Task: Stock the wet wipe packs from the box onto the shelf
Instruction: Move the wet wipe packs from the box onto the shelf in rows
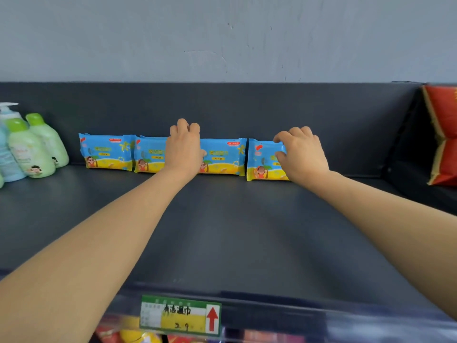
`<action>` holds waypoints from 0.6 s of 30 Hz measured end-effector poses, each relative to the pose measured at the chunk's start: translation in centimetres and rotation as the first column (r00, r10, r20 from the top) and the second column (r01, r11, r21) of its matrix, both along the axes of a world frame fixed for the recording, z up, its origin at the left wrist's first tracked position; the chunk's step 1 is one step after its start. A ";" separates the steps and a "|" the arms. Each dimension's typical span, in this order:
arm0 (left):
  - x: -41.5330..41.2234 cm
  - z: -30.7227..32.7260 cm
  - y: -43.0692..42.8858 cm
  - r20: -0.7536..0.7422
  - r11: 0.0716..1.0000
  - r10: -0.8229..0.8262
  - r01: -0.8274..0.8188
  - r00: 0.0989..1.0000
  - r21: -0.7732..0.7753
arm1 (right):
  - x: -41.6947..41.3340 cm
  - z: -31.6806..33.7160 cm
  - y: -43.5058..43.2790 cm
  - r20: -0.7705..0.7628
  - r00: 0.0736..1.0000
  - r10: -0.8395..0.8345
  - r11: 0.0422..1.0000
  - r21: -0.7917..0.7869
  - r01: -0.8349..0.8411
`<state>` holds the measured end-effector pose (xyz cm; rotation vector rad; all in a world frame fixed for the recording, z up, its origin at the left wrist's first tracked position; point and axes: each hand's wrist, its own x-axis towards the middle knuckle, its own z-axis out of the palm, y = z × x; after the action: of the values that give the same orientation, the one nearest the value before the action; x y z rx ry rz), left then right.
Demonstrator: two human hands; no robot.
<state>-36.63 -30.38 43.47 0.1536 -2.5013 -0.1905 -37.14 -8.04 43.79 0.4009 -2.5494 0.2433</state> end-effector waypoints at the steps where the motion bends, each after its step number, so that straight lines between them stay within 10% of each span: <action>1: 0.6 0.1 0.3 -0.008 1.000 -0.020 0.020 1.000 0.015 | 0.6 0.1 0.0 -0.001 1.000 0.016 1.000 -0.004 -0.016; 18: 22.7 -0.1 16.7 0.132 0.865 -0.484 0.450 0.865 0.219 | 21.3 -1.5 10.7 -0.103 0.952 0.288 0.937 -0.174 -0.302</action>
<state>-13.92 -13.72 43.37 -0.3922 -2.6621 -0.6333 -15.86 2.68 42.34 0.7057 -2.3579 0.5643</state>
